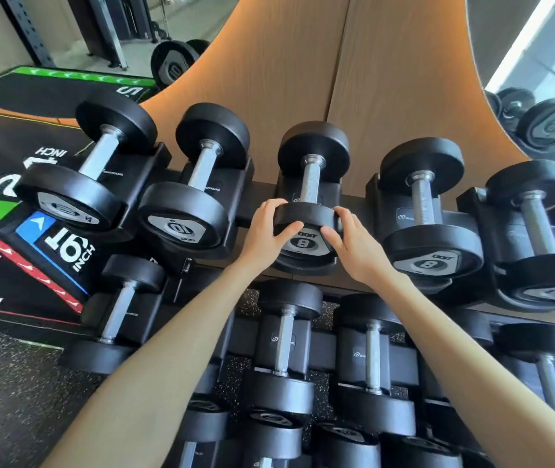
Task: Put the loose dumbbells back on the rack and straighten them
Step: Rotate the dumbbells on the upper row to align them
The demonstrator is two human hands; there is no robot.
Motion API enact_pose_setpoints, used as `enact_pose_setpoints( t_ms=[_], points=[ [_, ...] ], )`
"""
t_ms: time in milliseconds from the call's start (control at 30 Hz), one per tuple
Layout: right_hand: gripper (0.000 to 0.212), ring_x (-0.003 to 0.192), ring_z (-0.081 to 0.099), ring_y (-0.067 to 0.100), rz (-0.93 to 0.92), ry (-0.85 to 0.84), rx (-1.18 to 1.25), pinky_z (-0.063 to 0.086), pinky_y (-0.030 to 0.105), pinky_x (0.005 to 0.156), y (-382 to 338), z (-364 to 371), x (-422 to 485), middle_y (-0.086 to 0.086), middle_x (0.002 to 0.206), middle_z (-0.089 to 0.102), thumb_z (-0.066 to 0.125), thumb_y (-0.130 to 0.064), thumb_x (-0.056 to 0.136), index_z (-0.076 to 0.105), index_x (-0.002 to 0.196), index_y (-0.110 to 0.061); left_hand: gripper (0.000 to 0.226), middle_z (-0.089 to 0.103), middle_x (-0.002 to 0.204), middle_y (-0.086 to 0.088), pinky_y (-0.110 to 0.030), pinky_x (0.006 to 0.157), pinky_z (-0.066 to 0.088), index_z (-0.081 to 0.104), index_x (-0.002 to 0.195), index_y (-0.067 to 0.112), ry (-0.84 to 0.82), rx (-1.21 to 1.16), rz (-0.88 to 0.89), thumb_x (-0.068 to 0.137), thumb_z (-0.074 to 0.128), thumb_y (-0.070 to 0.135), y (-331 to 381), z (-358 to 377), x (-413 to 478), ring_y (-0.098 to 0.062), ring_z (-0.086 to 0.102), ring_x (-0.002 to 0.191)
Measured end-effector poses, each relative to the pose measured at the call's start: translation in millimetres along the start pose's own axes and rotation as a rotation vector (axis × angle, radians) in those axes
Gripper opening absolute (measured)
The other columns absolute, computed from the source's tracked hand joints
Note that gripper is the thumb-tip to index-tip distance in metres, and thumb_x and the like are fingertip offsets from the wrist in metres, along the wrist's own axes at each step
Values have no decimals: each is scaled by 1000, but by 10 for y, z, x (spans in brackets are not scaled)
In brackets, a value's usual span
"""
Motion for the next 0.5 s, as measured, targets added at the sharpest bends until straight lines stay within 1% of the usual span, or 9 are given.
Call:
enact_pose_setpoints(
  t_ms=[67, 100, 167, 233, 333, 400, 500],
  points=[
    [49, 114, 49, 25, 6, 13, -33, 38, 36, 81, -68, -71, -44, 4, 132, 45, 38, -46, 96, 32, 137, -20, 54, 49, 124, -6, -37, 96, 41, 43, 129, 12, -62, 90, -33, 90, 55, 46, 28, -62, -24, -22, 47, 116],
    [49, 113, 50, 24, -10, 57, -49, 40, 35, 82, -125, -123, -80, 3, 132, 46, 40, -44, 96, 34, 138, -20, 57, 48, 127, -7, -39, 97, 42, 40, 133, 13, -82, 163, -38, 90, 53, 48, 68, -99, -49, -22, 46, 117],
    [49, 114, 51, 25, -79, 159, -123, 43, 36, 84, -285, -185, -176, 4, 133, 47, 46, -38, 95, 37, 138, -17, 60, 42, 138, -9, -39, 99, 40, 33, 141, 13, -115, 338, -19, 93, 50, 45, 171, -169, -134, -24, 42, 124],
    [50, 115, 51, 27, -134, 237, -218, 43, 39, 91, -443, -171, -263, 7, 134, 48, 53, -31, 92, 40, 137, -13, 60, 38, 144, -8, -37, 102, 36, 30, 144, 12, -116, 490, 52, 95, 48, 41, 292, -288, -253, -23, 38, 130],
    [54, 123, 47, 28, -175, 347, -341, 34, 46, 106, -676, -73, -380, 11, 135, 49, 59, -25, 87, 41, 136, -10, 55, 47, 139, -10, -39, 106, 33, 40, 139, 9, -61, 702, 256, 95, 48, 41, 392, -573, -457, -26, 42, 129],
    [56, 127, 44, 29, -166, 380, -393, 31, 48, 108, -802, 65, -445, 14, 136, 48, 60, -23, 86, 42, 136, -8, 55, 50, 137, -10, -44, 109, 31, 45, 137, 8, -37, 772, 327, 94, 43, 43, 323, -820, -584, -26, 43, 129],
    [60, 132, 38, 31, -105, 368, -412, 32, 50, 108, -944, 381, -544, 17, 138, 45, 62, -23, 84, 40, 138, -9, 59, 50, 138, -11, -47, 111, 29, 47, 136, 8, -60, 823, 376, 90, 39, 44, 82, -1179, -809, -27, 41, 132]
  ],
)
Point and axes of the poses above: each hand's wrist, its own x-axis towards the middle knuckle, its own z-axis out of the palm, y = z × x, the point moved 7 cm from there along x, towards the middle knuckle
